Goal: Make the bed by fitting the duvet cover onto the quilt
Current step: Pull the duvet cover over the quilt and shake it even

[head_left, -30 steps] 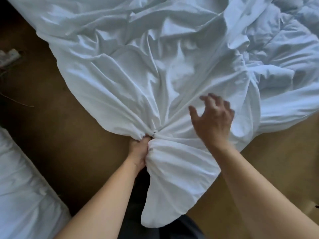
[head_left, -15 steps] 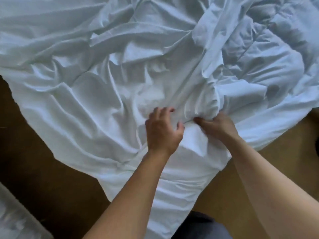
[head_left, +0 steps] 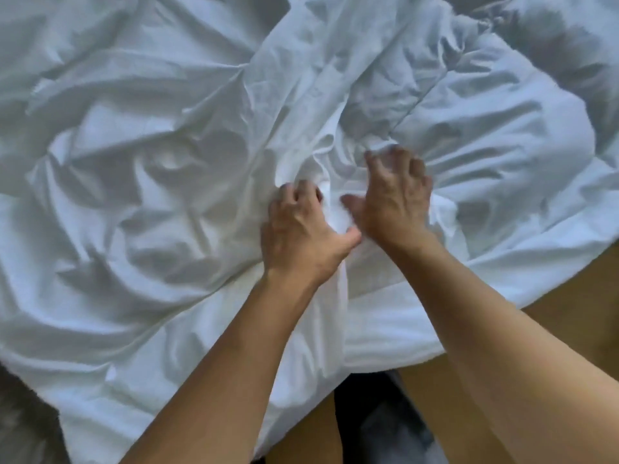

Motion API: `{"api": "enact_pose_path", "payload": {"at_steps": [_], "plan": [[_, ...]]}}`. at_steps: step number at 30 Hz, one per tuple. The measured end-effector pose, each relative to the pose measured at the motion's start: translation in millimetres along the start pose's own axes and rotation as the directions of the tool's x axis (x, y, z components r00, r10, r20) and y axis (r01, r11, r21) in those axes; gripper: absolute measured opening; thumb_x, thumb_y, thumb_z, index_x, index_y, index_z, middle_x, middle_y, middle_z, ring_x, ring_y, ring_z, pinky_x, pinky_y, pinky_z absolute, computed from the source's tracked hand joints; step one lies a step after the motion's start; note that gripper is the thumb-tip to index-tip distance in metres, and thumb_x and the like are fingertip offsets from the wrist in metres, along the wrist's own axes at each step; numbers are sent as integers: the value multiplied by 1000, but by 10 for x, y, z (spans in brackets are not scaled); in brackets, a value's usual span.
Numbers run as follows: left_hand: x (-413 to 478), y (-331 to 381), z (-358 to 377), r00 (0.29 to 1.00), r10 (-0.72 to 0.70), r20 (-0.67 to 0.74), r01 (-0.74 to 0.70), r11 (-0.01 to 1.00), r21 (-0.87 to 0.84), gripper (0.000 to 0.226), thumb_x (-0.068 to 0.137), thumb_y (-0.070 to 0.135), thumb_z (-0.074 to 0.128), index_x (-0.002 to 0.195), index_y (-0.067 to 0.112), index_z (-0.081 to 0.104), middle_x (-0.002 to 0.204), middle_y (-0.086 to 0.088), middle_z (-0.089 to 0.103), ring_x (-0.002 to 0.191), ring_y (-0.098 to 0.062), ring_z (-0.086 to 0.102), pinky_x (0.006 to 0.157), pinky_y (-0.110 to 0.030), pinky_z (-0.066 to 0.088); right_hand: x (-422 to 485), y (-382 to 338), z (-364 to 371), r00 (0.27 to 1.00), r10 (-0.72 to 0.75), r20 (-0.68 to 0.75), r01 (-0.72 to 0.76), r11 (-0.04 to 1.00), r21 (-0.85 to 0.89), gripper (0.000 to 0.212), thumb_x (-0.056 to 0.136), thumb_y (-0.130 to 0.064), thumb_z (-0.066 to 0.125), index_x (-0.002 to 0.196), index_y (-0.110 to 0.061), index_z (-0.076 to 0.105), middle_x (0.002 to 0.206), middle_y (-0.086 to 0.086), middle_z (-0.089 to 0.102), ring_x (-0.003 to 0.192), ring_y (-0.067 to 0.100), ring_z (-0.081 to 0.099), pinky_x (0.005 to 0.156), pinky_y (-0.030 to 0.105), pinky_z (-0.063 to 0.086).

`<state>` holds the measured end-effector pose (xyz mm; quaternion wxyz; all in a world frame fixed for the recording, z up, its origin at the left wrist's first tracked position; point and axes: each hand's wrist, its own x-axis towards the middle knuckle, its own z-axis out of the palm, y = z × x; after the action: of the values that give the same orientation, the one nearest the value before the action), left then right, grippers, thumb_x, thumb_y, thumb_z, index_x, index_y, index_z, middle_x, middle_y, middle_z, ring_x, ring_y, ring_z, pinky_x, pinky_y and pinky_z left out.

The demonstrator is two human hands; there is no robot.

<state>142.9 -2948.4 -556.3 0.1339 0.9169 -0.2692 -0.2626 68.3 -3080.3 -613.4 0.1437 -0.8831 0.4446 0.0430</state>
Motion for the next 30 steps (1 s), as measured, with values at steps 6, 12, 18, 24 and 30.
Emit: {"api": "enact_pose_path", "payload": {"at_steps": [6,12,18,24,30], "plan": [[68,430,393,979,-134,155,61,912,406,66,78,50,73,133,27,45,133,-5,38,119,-33,45,98,-45,46,745,698,-184,911,-59,409,96,993,-71,52,91,-49,65,126,-12,59,124,20,63,114,40,61,92,44,49],[27,408,165,973,-69,-221,52,995,-81,39,79,7,72,110,15,51,113,-6,54,90,-23,54,76,-23,34,1316,456,-582,893,-419,-161,430,902,41,18,91,-20,55,82,-7,62,73,25,64,63,46,62,55,35,32],[-225,507,301,961,-251,-115,258,965,51,30,80,2,62,103,13,46,96,-8,62,89,-35,58,72,-38,39,1093,566,-31,941,-237,240,248,969,-13,39,99,-32,39,128,-10,51,125,23,57,115,41,53,99,47,39],[-632,832,85,973,-56,225,192,738,-647,26,67,10,64,80,24,47,67,12,47,59,-7,39,57,-22,36,1120,486,-314,819,-219,531,141,973,183,78,85,-57,59,145,-13,38,138,21,44,130,41,41,109,49,31],[-768,967,176,952,-127,278,273,763,-586,34,69,4,63,90,25,46,81,-6,52,69,-15,47,62,-30,42,1244,308,-896,730,-257,633,-571,279,772,17,97,-17,57,83,-11,65,66,3,69,53,13,66,54,25,55]]}}
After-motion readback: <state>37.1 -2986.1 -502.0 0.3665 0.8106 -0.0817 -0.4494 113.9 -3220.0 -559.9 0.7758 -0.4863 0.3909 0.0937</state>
